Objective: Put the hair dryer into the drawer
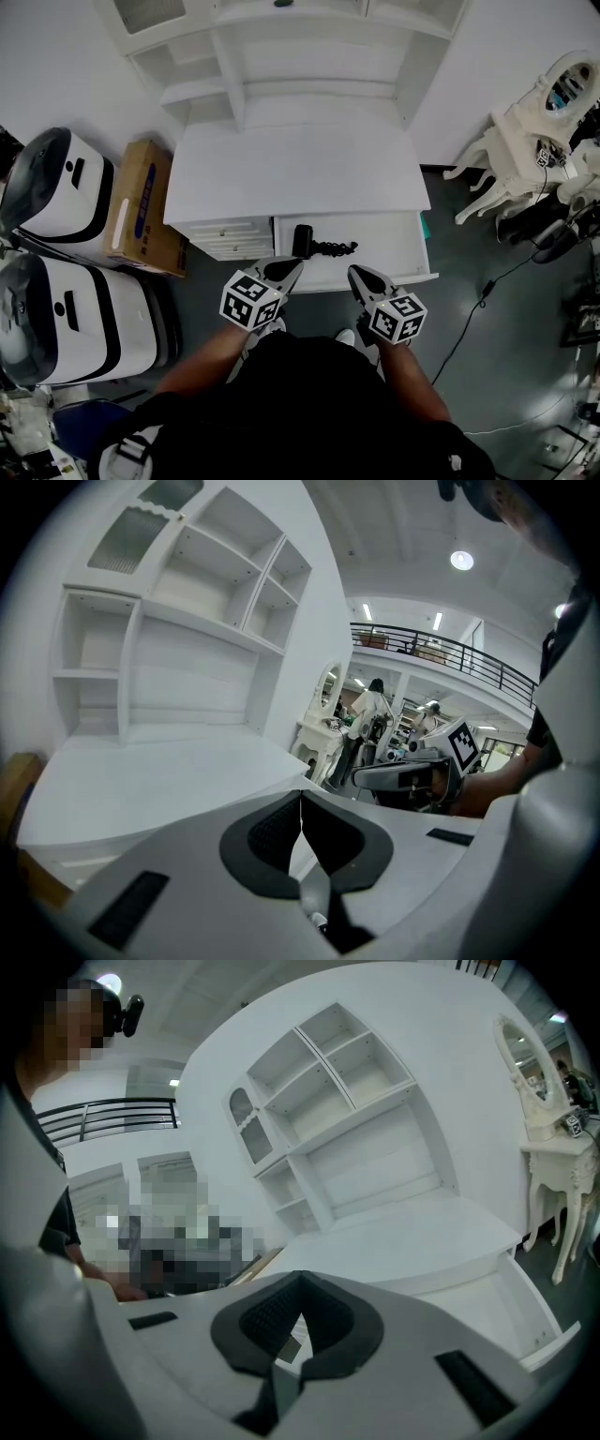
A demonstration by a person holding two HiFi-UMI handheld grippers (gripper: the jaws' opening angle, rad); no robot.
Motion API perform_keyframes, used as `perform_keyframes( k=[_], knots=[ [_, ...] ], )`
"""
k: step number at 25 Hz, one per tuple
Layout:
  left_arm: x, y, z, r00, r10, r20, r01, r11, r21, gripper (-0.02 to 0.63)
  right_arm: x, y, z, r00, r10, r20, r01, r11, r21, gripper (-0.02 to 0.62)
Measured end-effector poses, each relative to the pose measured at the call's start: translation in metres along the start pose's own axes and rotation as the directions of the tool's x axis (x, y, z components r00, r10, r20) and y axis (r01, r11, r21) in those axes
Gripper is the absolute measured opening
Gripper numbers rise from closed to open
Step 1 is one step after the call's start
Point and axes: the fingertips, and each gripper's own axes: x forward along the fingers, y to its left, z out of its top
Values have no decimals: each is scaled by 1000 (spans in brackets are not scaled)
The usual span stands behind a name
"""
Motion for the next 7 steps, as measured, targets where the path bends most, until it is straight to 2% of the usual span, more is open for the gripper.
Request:
perform_keyframes(
  k=[7],
  knots=[
    [1,1,7,1000,1,14,-1,1000,-2,11,3,0,3,1000,8,-4,-8,1000,-7,25]
  ],
)
